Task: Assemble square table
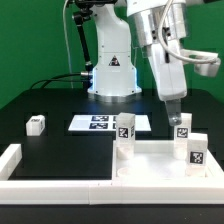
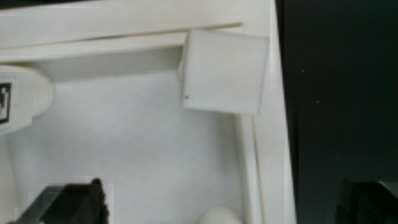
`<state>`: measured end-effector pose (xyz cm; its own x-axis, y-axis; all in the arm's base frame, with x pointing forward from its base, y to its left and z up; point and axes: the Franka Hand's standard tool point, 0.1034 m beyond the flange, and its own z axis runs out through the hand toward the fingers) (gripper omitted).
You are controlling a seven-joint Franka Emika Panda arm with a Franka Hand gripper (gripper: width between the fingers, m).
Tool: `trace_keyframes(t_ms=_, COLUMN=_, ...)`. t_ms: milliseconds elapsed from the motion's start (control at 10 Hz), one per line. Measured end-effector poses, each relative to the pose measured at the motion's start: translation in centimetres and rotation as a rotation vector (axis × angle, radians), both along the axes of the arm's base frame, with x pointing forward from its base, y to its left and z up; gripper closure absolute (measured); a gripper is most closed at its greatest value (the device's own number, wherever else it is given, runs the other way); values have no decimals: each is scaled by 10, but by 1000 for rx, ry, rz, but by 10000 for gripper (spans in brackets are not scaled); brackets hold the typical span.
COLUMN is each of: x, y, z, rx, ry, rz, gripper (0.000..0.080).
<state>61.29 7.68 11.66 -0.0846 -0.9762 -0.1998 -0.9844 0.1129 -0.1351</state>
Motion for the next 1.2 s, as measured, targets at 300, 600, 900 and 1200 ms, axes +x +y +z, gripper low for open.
trace_keyframes(t_ms=300, x=0, y=2, z=-1, rx=0, ry=2, rz=4, gripper=150)
trace_keyframes(t_ms=600, x=0, y=3, z=-2, rx=0, ry=3, rz=5, gripper=150)
trace_keyframes(t_ms=900, x=-11, y=-16, z=-1, rx=-38, ry=-36, rz=123, gripper=150)
trace_keyframes(t_ms=1200, x=-34, y=-60, z=9, rx=-123, ry=-116, rz=444, gripper=150)
